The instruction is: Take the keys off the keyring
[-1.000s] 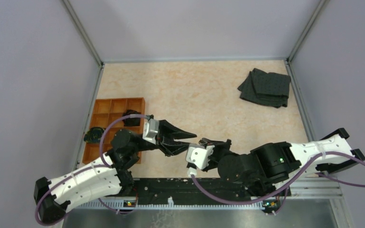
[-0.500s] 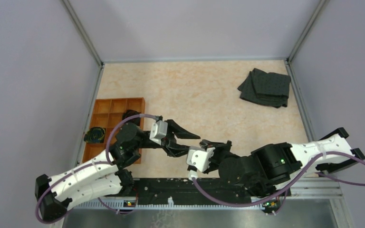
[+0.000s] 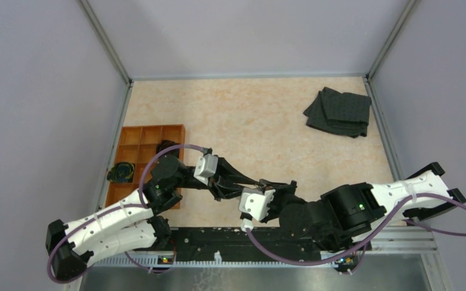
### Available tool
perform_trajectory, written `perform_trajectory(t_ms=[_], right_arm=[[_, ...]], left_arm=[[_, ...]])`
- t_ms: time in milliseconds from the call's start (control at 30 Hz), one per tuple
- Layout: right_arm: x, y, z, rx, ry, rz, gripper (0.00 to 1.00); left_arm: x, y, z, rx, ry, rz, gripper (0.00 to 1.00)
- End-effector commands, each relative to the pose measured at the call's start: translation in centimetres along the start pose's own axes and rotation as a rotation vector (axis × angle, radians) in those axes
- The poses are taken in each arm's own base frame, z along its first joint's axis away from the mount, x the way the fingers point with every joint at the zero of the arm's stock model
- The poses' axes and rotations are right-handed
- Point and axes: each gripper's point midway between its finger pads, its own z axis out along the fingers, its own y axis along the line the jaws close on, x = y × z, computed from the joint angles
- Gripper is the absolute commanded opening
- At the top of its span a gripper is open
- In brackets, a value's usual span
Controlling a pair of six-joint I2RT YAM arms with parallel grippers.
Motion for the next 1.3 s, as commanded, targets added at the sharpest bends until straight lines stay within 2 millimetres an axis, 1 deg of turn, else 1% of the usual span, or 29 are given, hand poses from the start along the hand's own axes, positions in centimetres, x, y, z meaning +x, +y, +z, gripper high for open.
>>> perform_trajectory(t_ms=[0,333,400,667,833,1033,1133,1267], right_arm=[[-1.2,-1.9,-1.1,0.042,-0.040,0.072,0.00],[-1.1,-1.9,-1.1,0.048,-0.036,0.078,0.00],[-1.1,-1.9,-1.0,0.052,-0.033,0.078,0.00],[-0.8,-2.2,-1.1,0.074,-0.022,0.079,0.00],[-0.5,-2.3,-1.1,0.085,-0.011,0.081,0.00],[0.3,-2.0,-1.1,0.087,0.005,0.096,0.00],[0.5,-1.6,-0.9,0.081,0.006,0.105,0.00],[0.4,-1.0,-0.6,0.068,-0.006,0.118,0.00]], left_arm=[[-2.2,-0.6,0.2,0.034,-0.055,0.043,0.31],[-1.9,-0.4,0.3,0.023,-0.067,0.012,0.18],[-1.8,-0.5,0.3,0.027,-0.073,-0.003,0.17],[-1.3,-0.3,0.1,0.002,-0.080,-0.058,0.00],[-1.3,0.9,-0.3,-0.092,-0.111,-0.103,0.00],[-2.3,1.3,-1.8,-0.173,-0.244,-0.145,0.00],[-2.6,1.2,-2.4,-0.185,-0.314,-0.188,0.00],[-2.6,0.8,-2.6,-0.162,-0.362,-0.204,0.00]])
